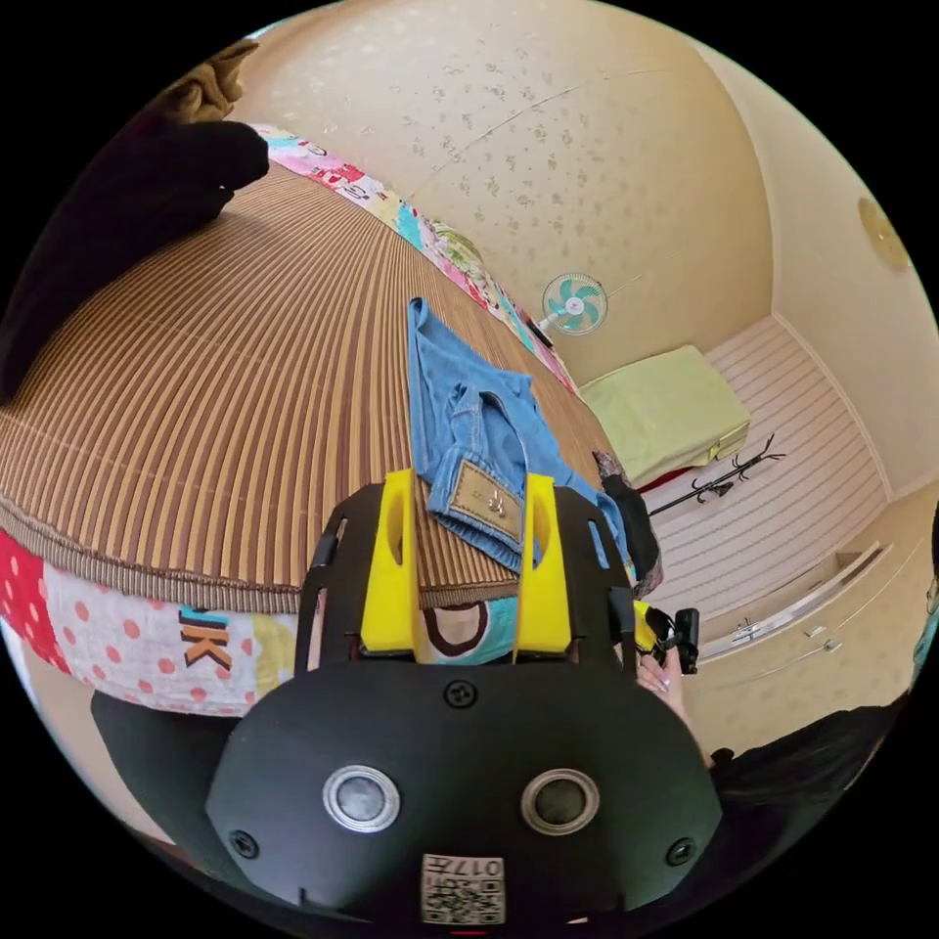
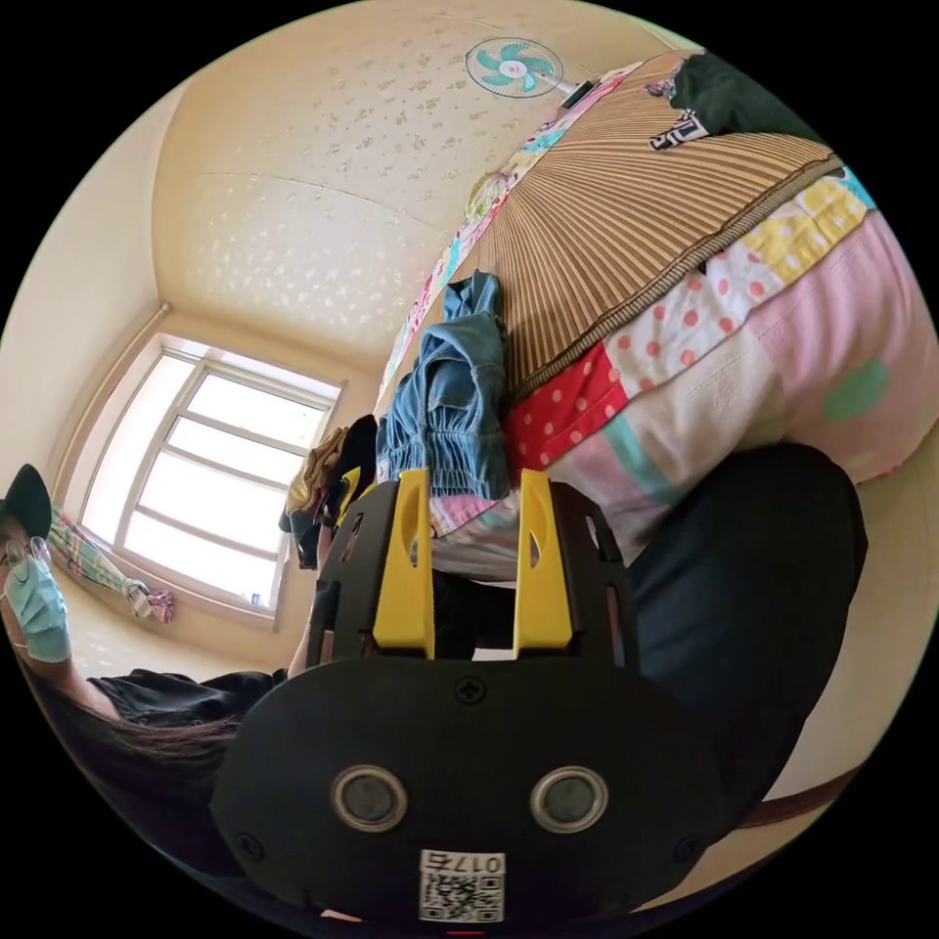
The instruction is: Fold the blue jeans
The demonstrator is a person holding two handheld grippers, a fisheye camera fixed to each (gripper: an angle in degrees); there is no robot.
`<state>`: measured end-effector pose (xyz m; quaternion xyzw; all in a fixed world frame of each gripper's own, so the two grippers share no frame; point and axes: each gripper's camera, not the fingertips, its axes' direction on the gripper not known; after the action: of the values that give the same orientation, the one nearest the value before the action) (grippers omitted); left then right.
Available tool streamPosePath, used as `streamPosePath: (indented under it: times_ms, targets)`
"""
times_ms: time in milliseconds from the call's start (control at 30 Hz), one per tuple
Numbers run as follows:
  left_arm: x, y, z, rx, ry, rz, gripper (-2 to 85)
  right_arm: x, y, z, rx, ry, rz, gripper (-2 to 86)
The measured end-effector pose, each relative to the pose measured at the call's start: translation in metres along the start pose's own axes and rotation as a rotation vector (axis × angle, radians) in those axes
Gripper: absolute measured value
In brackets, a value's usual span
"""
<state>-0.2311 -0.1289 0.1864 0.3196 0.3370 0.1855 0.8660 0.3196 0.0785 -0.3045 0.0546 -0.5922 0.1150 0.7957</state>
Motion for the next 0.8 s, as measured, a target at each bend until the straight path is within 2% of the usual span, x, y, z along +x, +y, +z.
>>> streamPosePath:
  times_ms: [167,267,333,467,533,600,800]
  targets:
    - [0.01,0.021,0.007,0.038,-0.019,0.002,10.7,0.008,0.006,0.013,0.033,-0.005,0.065,15.4]
    - [0.006,0.032,0.002,0.044,0.047,-0.058,8.0,0.015,0.005,0.024,0.03,-0.016,0.083,12.4]
    - [0.003,0.042,-0.013,0.072,0.164,-0.09,4.8,0.019,0.003,0.024,0.039,0.021,0.106,9.5]
    - [0.021,0.058,-0.048,0.108,0.19,-0.083,4.3,0.018,-0.002,0.001,0.082,0.034,0.081,7.0]
    - [0.038,0.068,-0.065,0.117,0.211,-0.089,4.2,0.027,-0.004,0.0,0.054,0.019,0.139,7.7]
    - [0.054,0.075,-0.075,0.123,0.22,-0.08,4.2,0.032,-0.001,-0.003,0.081,-0.035,0.122,9.6]
    - [0.105,0.084,-0.092,0.134,0.277,-0.029,4.2,0.038,0.002,0.013,0.079,-0.014,0.054,12.5]
